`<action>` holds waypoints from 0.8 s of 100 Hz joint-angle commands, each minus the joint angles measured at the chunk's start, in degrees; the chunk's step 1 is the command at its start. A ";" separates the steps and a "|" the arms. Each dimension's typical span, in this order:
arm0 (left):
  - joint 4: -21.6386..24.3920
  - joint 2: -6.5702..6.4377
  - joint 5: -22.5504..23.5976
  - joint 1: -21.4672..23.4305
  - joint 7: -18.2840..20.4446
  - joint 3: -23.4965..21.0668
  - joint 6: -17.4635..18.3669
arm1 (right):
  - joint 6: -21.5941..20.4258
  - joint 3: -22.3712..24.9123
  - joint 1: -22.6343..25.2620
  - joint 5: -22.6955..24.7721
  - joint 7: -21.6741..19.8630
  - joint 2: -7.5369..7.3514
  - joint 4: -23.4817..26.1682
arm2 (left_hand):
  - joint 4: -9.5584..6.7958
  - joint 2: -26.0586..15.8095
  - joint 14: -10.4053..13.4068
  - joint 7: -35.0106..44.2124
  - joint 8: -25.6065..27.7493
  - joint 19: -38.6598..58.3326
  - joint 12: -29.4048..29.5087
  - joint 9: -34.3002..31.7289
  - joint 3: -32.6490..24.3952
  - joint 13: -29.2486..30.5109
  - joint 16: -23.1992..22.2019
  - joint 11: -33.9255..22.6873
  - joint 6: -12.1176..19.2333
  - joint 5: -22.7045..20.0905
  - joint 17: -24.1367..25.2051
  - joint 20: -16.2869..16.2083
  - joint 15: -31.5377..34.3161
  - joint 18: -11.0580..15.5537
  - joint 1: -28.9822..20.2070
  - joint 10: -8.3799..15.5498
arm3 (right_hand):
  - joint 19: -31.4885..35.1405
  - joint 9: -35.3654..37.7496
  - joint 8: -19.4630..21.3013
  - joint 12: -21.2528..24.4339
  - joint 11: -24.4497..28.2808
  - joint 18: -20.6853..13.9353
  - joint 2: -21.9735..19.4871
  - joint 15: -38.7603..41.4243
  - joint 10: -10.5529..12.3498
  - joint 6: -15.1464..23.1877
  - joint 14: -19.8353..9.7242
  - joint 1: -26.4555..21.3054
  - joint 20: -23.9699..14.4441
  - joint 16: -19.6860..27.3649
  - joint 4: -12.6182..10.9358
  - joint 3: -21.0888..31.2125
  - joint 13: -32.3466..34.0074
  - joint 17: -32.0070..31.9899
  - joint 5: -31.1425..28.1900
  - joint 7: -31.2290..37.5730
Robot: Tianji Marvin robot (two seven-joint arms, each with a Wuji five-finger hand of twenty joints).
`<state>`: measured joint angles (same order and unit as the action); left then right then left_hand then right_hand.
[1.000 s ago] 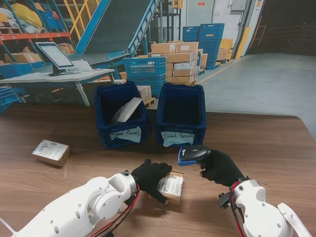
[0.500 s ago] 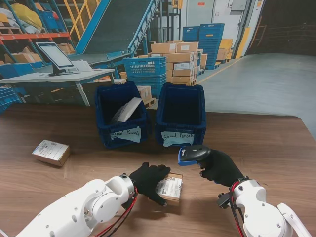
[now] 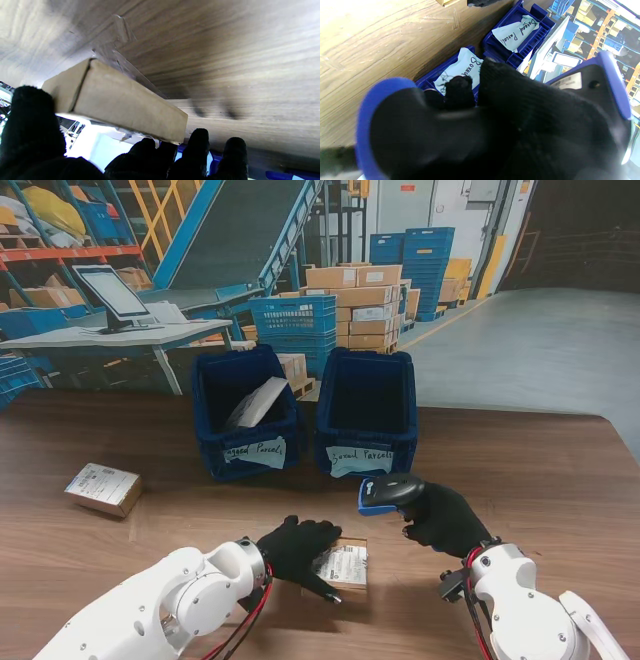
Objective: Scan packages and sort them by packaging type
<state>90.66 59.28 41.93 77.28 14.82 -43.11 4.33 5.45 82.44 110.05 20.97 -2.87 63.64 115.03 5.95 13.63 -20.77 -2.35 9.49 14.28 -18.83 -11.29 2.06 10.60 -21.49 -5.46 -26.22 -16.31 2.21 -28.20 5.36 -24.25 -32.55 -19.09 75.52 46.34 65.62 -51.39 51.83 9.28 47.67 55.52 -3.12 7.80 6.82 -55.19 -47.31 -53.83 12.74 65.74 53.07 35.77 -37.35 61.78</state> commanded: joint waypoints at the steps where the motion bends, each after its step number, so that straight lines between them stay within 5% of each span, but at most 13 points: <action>1: 0.79 -0.22 -1.11 0.29 2.16 0.01 0.23 | 0.03 -0.19 0.18 0.17 -0.59 0.34 0.69 | -3.76 -7.75 -0.78 2.00 1.13 -3.12 1.77 2.62 -0.58 -3.49 1.74 3.09 3.56 1.55 1.84 -0.39 -2.41 -0.51 -0.53 0.83 | 1.43 1.01 1.74 -0.39 -0.38 0.29 -2.29 0.47 -0.81 2.35 1.06 -5.26 -1.31 -1.14 -0.44 5.52 1.44 1.15 -4.50 1.53; 30: 1.12 -0.99 -1.44 -0.36 5.58 0.36 0.28 | 0.14 -0.29 0.14 0.30 -0.44 0.36 0.76 | -4.15 -9.91 0.80 1.46 1.66 -6.95 3.88 6.04 -0.66 -8.85 5.24 5.61 5.66 5.24 4.33 0.37 -4.45 0.10 1.62 1.87 | 1.48 0.95 1.74 -0.45 -0.44 0.36 -2.26 0.51 -0.75 2.35 1.12 -5.27 -1.37 -1.20 -0.46 5.57 1.45 1.20 -4.50 1.53; 80: 1.47 -0.46 0.18 0.23 2.82 -0.52 0.69 | -0.02 -0.48 -0.17 0.31 -0.51 0.33 0.46 | -4.71 -8.38 1.27 1.90 1.80 -7.81 4.16 5.42 -1.42 -8.54 6.04 4.92 5.87 4.45 3.57 0.15 -3.88 0.03 -0.70 2.57 | 1.47 1.02 1.72 -0.53 -0.46 0.39 -2.26 0.50 -0.80 2.27 1.05 -5.27 -1.42 -1.27 -0.47 5.57 1.45 1.21 -4.53 1.48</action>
<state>91.37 58.39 41.88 77.16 17.31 -43.44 4.77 5.44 82.09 109.72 21.13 -2.70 63.65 115.07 3.71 5.34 -20.79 -0.72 11.04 8.61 -15.33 -7.09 2.40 3.93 -16.14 -0.91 -20.36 -12.78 5.51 -28.22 2.08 -24.25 -32.65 -17.16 75.52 46.34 65.62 -51.45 51.66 9.32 47.67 55.52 -3.12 7.78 6.83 -55.19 -47.31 -53.85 12.74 65.74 53.09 35.77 -37.35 61.78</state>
